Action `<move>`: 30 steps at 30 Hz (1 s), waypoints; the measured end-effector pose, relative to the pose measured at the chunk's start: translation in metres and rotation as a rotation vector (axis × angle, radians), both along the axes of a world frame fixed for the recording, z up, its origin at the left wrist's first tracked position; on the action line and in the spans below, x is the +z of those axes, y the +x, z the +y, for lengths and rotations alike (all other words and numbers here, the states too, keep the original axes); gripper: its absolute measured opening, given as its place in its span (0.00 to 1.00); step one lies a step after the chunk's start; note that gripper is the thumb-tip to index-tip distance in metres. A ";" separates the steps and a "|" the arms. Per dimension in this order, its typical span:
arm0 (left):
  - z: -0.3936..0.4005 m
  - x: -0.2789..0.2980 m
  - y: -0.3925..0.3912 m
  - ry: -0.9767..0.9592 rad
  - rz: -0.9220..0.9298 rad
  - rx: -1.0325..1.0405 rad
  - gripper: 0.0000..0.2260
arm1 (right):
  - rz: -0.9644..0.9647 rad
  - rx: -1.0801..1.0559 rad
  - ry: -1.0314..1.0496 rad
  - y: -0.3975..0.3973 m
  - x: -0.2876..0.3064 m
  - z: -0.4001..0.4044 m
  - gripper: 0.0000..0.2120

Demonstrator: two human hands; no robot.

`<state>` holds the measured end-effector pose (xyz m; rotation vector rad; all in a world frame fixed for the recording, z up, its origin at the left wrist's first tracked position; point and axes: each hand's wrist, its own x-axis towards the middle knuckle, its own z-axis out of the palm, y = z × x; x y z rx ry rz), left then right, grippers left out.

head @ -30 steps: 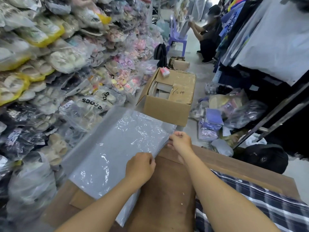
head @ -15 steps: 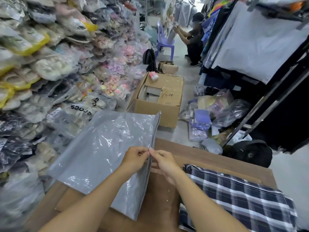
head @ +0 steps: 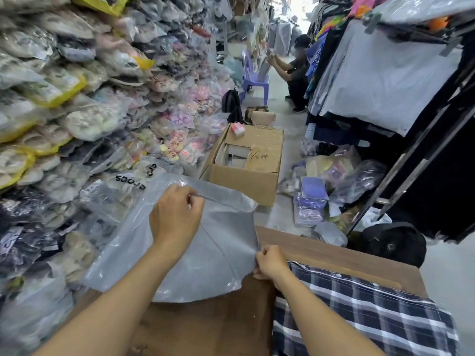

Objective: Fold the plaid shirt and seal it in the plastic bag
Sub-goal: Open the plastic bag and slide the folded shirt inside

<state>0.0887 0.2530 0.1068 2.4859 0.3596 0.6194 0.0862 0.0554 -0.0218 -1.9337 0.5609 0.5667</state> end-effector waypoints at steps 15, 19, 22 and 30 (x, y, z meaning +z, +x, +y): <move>-0.036 -0.019 -0.017 -0.047 0.165 -0.236 0.10 | -0.202 0.110 -0.001 -0.001 0.011 0.013 0.29; -0.040 -0.026 -0.021 -0.052 0.206 -0.231 0.09 | -0.227 0.148 -0.121 -0.003 0.014 0.016 0.14; -0.039 -0.032 -0.024 -0.040 0.257 -0.248 0.09 | -0.220 0.133 -0.036 -0.004 0.009 0.014 0.05; -0.021 -0.033 -0.018 -0.078 0.138 -0.078 0.09 | -0.079 0.004 0.153 -0.002 -0.016 -0.012 0.07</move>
